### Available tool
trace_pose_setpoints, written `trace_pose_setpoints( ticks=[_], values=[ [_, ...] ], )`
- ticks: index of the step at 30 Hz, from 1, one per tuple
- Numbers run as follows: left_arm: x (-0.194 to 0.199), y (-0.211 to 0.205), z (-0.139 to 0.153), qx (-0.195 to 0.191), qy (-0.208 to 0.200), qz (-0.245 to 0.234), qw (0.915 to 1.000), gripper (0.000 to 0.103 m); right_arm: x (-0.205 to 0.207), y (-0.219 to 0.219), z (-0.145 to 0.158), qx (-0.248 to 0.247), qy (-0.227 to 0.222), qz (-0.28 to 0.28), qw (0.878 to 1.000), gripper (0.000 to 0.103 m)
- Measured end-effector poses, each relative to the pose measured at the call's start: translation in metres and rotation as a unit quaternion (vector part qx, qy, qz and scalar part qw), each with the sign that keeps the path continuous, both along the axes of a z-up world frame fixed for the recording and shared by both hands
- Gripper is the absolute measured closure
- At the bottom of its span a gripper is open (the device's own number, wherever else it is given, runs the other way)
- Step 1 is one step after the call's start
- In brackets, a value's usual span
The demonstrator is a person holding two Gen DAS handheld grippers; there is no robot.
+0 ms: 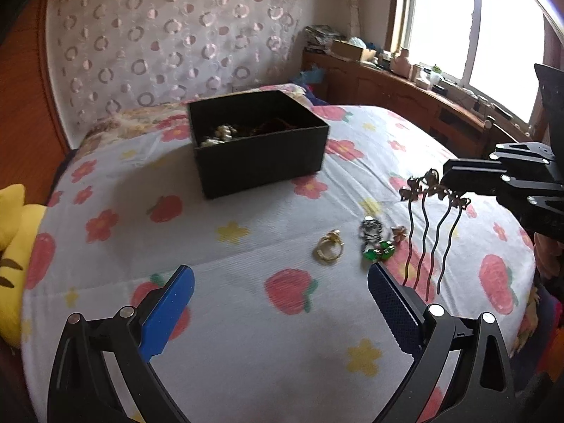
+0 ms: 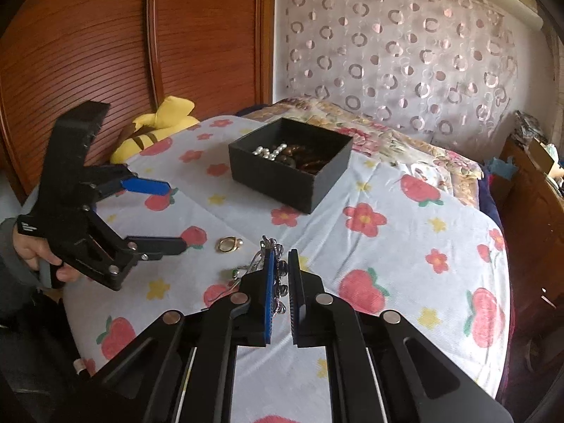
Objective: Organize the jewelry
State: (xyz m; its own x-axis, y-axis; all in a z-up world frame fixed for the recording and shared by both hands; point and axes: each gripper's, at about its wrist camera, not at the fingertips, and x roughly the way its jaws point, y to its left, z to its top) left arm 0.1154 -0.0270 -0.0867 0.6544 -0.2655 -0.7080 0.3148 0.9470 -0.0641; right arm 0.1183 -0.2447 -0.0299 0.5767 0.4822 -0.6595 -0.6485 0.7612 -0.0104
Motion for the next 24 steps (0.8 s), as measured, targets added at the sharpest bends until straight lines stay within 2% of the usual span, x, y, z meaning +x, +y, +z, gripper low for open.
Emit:
trace_pose_setpoints(
  ticks=[2, 6, 8, 10, 13, 15, 16, 19, 24],
  values=[
    [0.005, -0.007, -0.002, -0.002, 0.010, -0.011, 0.9999, 0.010, 0.000, -0.006, 0.003, 0.002, -0.004, -0.005, 1.000, 0.094],
    [0.013, -0.025, -0.005, 0.005, 0.023, -0.038, 0.9990, 0.028, 0.001, -0.017, 0.008, 0.004, -0.009, -0.019, 1.000, 0.094],
    [0.019, -0.033, -0.009, 0.012, 0.035, -0.044, 0.9984, 0.044, 0.003, -0.022, 0.008, 0.005, -0.010, -0.024, 1.000, 0.094],
    [0.023, -0.037, -0.011, 0.020, 0.040, -0.047, 0.9979, 0.056, 0.005, -0.026, 0.008, 0.007, -0.010, -0.029, 1.000, 0.094],
    [0.026, -0.045, -0.014, 0.036, 0.038, -0.053, 0.9972, 0.065, 0.006, -0.029, 0.007, 0.007, -0.011, -0.032, 0.999, 0.094],
    [0.026, -0.048, -0.015, 0.048, 0.034, -0.055, 0.9968, 0.075, 0.008, -0.030, 0.006, 0.008, -0.010, -0.034, 0.999, 0.094],
    [0.025, -0.049, -0.015, 0.049, 0.033, -0.059, 0.9965, 0.084, 0.009, -0.031, 0.006, 0.009, -0.011, -0.035, 0.999, 0.094],
    [0.027, -0.046, -0.013, 0.042, 0.037, -0.063, 0.9964, 0.085, 0.011, -0.030, 0.007, 0.012, -0.012, -0.036, 0.999, 0.094],
    [0.026, -0.034, -0.003, 0.030, 0.022, -0.048, 0.9982, 0.085, 0.018, -0.026, 0.013, 0.015, -0.019, -0.037, 0.999, 0.094]
  ],
)
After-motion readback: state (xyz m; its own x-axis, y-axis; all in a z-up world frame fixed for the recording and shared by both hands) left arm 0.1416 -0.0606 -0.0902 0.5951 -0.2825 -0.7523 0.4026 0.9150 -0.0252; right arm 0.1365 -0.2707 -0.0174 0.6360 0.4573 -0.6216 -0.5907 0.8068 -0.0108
